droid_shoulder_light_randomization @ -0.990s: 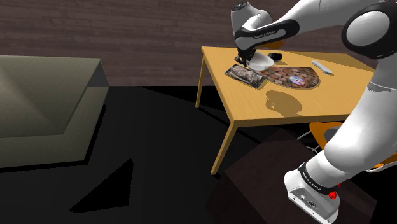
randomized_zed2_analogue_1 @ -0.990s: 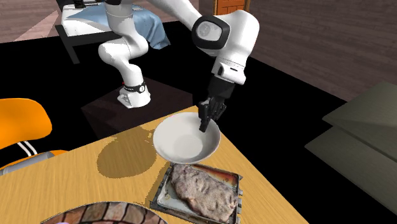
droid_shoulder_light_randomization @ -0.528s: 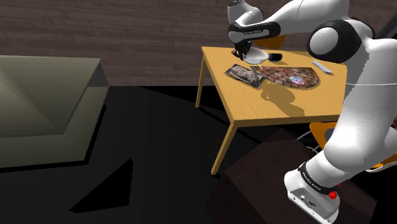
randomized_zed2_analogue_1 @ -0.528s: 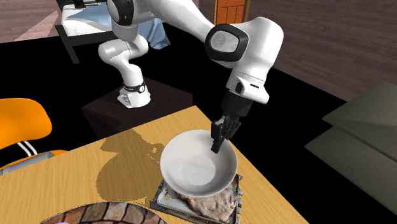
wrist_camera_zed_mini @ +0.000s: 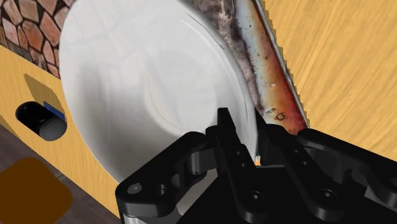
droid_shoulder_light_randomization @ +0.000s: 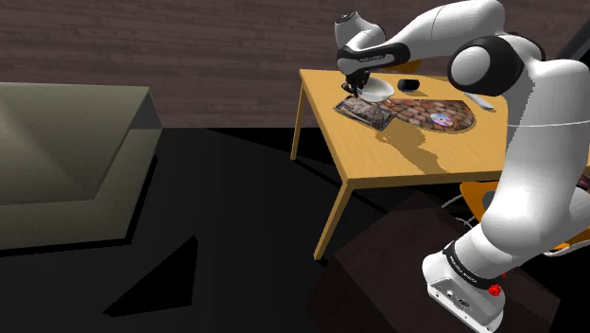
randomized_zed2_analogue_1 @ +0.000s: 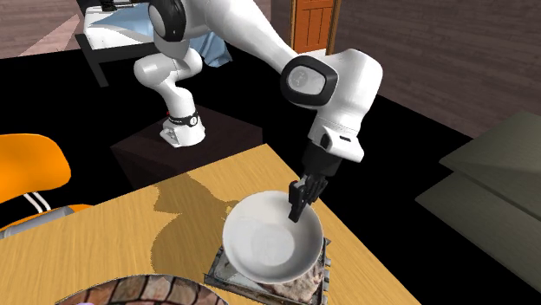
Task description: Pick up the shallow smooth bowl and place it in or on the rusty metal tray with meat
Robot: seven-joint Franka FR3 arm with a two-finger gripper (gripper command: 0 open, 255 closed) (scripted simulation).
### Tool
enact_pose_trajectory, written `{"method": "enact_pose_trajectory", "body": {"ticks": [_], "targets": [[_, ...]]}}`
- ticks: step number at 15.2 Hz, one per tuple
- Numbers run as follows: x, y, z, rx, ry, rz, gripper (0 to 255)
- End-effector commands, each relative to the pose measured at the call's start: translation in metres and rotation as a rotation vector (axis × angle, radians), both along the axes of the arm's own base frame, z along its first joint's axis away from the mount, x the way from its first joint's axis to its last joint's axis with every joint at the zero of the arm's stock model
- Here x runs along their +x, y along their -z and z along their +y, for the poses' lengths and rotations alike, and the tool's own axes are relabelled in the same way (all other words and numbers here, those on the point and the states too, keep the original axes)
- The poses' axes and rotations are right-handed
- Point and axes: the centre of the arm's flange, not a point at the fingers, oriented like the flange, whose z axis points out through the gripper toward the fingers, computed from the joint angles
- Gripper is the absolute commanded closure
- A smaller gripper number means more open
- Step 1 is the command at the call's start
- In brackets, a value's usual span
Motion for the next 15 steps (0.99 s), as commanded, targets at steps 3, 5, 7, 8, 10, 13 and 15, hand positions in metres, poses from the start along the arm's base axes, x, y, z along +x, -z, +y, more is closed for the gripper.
{"method": "enact_pose_trajectory", "body": {"ticks": [3,5,7,8,10,13,15], "targets": [[-0.001,0.021,0.000,0.000,0.000,-0.001,255],[-0.001,0.031,0.000,0.000,0.000,-0.001,255],[-0.001,0.035,0.000,0.000,0.000,-0.001,255],[-0.001,0.035,0.000,0.000,0.000,-0.001,255],[-0.001,0.035,0.000,0.000,0.000,-0.001,255],[-0.001,0.035,0.000,0.000,0.000,-0.001,255],[-0.001,0.035,0.000,0.000,0.000,-0.001,0]]}}
